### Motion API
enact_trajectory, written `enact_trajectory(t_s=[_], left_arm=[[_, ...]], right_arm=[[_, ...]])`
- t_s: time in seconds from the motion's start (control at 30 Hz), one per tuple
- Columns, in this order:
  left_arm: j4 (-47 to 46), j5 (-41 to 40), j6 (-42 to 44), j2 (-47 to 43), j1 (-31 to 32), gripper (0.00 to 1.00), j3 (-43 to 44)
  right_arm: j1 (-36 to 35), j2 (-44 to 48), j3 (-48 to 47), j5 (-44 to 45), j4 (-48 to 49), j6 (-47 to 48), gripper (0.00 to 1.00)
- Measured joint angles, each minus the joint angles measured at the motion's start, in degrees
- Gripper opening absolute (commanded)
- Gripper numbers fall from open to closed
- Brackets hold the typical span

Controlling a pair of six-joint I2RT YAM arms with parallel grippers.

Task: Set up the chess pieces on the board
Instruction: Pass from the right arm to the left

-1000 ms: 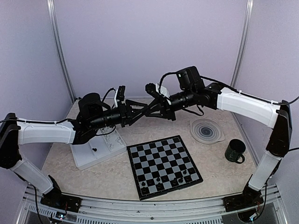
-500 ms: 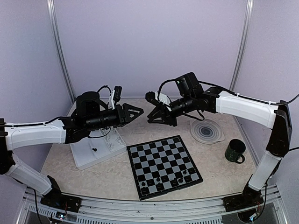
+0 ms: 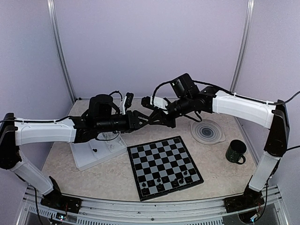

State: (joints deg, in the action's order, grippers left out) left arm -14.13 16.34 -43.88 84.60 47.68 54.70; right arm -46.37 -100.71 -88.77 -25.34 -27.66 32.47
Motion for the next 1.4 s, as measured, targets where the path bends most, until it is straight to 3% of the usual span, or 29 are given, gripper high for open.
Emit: enact_trajectory(t_s=[0.43,1.0,1.07,1.27,1.4], left_arm=[[-1.57,2.56,-2.12,2.71,-0.44,0.24,0.31],[-10.64,9.99,-4.55,6.95,-1.95,0.1,-1.16],[-11.69,10.64,-4.83,7.3,-2.01,0.08,-1.66],[-12.59,11.54,-3.91,7.15,-2.27,0.07,-2.6],[-8.24,11.23,0.7,5.4,-2.25,0.08,-2.93]], right_arm=[[-2.38,0.11,1.33,6.64,-1.77,3.69,0.12],[-2.62,2.49,3.67,7.87,-2.86,4.15,0.14],[-2.62,2.49,3.87,7.85,-3.21,4.15,0.18],[-2.86,2.69,4.31,6.84,-3.3,4.0,0.49],[-2.49,4.72,5.6,4.61,-2.99,4.37,0.56]])
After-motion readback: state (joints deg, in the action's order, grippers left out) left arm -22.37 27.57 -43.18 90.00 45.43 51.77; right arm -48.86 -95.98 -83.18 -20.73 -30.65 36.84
